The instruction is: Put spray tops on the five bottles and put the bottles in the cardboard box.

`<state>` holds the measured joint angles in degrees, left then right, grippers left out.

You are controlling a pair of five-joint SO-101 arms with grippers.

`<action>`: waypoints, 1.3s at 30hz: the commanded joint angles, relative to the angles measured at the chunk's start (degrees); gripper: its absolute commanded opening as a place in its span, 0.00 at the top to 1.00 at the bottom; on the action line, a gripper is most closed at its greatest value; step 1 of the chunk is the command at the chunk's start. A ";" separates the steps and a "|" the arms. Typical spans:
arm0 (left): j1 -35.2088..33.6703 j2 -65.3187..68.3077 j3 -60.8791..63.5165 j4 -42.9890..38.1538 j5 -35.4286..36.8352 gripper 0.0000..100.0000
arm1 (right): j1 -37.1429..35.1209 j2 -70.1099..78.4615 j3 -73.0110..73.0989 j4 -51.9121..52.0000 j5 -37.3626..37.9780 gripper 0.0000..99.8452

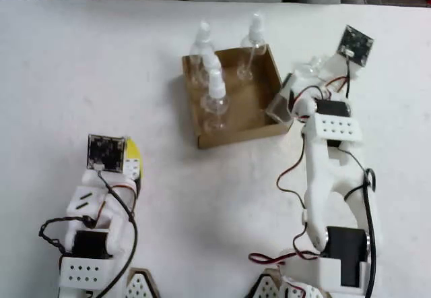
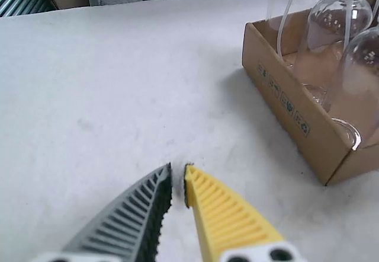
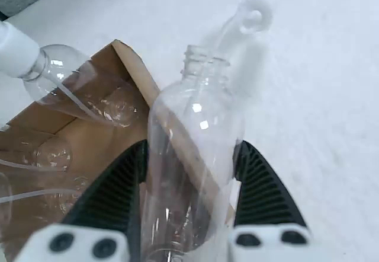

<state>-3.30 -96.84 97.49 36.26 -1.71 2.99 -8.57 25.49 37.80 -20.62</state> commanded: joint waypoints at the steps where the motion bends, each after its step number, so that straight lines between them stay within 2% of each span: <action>1: -0.22 -0.22 -0.18 -1.76 -0.62 0.94 | 1.36 -2.95 -0.70 4.18 0.62 0.98; 22: -0.22 -0.22 -0.18 -1.76 -0.62 0.94 | 2.07 -12.88 -0.62 30.46 0.70 0.98; 32: -0.22 -0.22 -0.18 -1.76 -0.62 0.94 | -5.05 -16.31 0.79 47.52 0.79 0.98; 34: -0.22 -0.22 -0.18 -1.76 -0.62 0.94 | -7.25 -17.36 3.96 47.52 2.64 0.98; 39: -0.22 -0.22 -0.18 -1.67 -0.62 0.94 | -10.77 -21.67 13.10 42.07 16.26 0.98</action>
<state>-3.30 -96.84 97.49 36.26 -1.71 -6.86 -26.77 36.13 83.43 -11.56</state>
